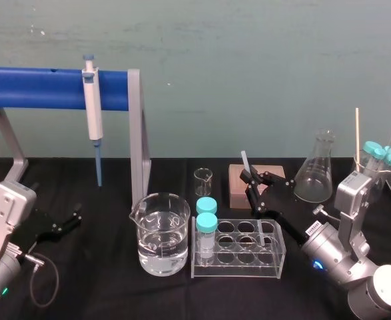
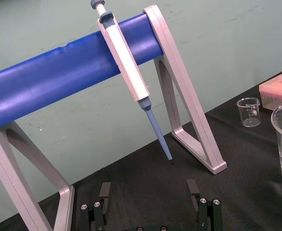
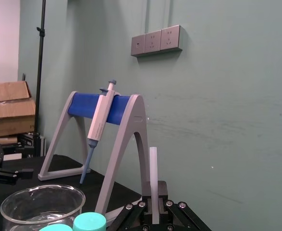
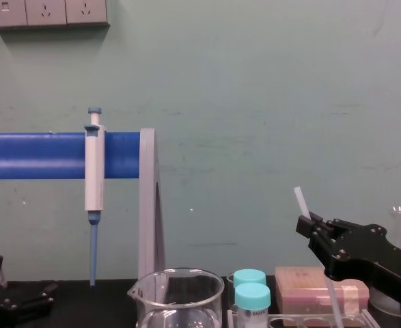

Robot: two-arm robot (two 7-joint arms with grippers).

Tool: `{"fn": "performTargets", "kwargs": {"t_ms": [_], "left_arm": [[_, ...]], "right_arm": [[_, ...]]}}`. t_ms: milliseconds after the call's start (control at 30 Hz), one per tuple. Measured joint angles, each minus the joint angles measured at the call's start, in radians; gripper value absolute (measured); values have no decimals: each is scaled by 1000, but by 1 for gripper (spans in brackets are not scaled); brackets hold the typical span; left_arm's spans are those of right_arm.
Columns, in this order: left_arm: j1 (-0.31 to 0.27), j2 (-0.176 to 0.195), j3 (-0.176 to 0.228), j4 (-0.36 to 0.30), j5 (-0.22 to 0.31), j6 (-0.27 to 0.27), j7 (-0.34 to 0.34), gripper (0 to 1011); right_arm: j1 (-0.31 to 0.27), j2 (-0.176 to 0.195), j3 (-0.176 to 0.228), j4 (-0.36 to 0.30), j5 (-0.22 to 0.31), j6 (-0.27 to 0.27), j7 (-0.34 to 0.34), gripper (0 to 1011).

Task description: Pick up the stirring rod with one hand, then place it down.

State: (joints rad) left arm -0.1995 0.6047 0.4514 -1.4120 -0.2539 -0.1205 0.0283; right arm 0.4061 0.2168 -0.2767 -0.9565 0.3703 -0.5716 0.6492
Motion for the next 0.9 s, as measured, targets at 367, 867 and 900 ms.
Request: {"fn": "performTargets", "kwargs": {"t_ms": [367, 867, 900], "left_arm": [[0, 0, 0, 0, 0, 0, 0, 1000], [0, 0, 0, 0, 0, 0, 0, 1000], [0, 0, 0, 0, 0, 0, 0, 1000]], "right_arm": [[0, 0, 0, -1, 0, -2, 0, 312], [0, 0, 0, -1, 0, -2, 0, 786], [0, 0, 0, -1, 0, -2, 0, 810]]}}
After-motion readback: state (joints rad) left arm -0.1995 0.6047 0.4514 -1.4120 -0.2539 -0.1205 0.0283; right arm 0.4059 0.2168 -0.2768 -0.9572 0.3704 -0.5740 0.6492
